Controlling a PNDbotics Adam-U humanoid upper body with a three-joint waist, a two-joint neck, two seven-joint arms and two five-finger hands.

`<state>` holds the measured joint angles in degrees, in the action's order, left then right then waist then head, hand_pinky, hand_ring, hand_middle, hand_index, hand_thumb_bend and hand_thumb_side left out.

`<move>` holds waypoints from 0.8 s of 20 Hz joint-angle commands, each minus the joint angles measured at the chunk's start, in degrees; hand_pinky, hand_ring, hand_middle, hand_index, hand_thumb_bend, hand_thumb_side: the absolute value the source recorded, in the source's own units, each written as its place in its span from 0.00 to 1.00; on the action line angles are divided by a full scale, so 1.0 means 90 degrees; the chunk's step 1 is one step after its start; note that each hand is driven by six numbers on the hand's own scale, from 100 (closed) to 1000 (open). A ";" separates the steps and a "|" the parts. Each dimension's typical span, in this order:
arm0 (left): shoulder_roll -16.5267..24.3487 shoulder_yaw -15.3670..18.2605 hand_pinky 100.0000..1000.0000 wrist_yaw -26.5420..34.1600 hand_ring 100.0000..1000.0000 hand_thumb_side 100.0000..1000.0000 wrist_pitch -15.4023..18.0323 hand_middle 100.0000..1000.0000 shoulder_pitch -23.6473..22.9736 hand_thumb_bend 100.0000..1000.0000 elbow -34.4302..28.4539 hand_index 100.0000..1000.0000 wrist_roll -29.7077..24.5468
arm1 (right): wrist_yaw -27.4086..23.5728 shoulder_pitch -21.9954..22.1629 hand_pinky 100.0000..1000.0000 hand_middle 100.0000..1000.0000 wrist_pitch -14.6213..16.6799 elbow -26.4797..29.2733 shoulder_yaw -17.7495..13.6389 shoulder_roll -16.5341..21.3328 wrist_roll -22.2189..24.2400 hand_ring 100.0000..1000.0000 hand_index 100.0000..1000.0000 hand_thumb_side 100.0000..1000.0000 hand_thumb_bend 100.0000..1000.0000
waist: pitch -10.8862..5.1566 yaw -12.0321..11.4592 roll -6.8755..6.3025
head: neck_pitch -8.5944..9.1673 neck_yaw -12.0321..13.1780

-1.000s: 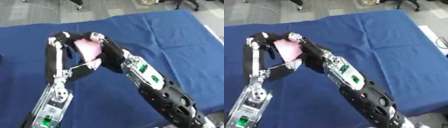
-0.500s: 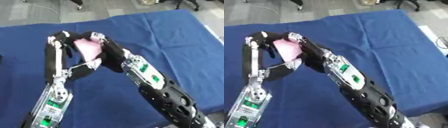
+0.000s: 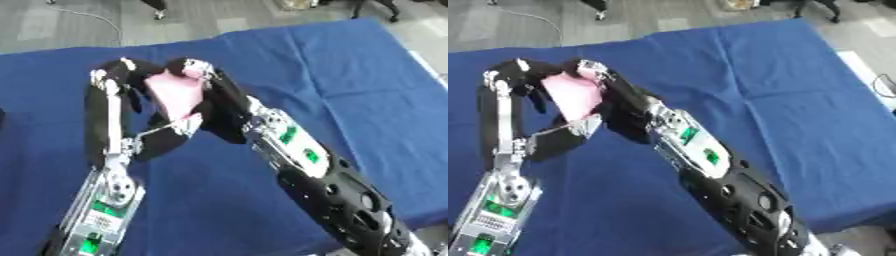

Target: Pick up the objects with one hand, pass them to the other hand, and then place them into the box on the other side of the table.

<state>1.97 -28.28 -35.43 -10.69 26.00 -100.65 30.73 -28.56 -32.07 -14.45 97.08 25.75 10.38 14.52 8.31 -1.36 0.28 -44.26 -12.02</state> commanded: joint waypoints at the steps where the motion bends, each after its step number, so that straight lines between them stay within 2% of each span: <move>1: 0.0157 0.0324 0.13 -0.0098 0.07 0.00 -0.0066 0.00 0.0038 0.20 -0.0076 0.29 0.0070 | -0.0101 -0.0082 0.67 0.63 0.0076 0.0213 -0.0006 0.0023 0.0024 0.66 0.77 1.00 0.00 | -0.0068 -0.0003 0.0058 | 0.0016 -0.0014; 6: 0.0176 0.0313 0.14 -0.0143 0.07 0.00 -0.0044 0.00 0.0008 0.20 -0.0189 0.29 0.0018 | -0.0167 -0.0072 0.69 0.70 0.0093 0.0115 -0.0021 0.0002 -0.0216 0.70 0.79 1.00 0.07 | -0.0067 0.0002 0.0055 | 0.0016 -0.0019; 9: 0.0184 0.0305 0.14 -0.0209 0.07 0.00 -0.0014 0.00 -0.0019 0.19 -0.0279 0.29 -0.0008 | -0.0276 -0.0055 0.69 0.71 0.0102 -0.0001 -0.0063 -0.0023 -0.0550 0.70 0.80 1.00 0.14 | -0.0067 0.0007 0.0055 | 0.0016 -0.0015; 16: 0.0254 0.0284 0.13 -0.0355 0.07 0.00 -0.0017 0.00 -0.0147 0.19 -0.0360 0.29 0.0028 | -0.0744 -0.0050 0.70 0.71 0.0167 -0.0009 -0.0089 -0.0066 -0.1317 0.70 0.80 1.00 0.17 | -0.0063 0.0013 0.0051 | 0.0016 -0.0011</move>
<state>2.52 -27.56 -38.07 -10.63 24.65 -102.54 30.43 -34.11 -32.07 -13.31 96.40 26.90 8.76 4.11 8.31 -1.26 0.28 -44.26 -12.05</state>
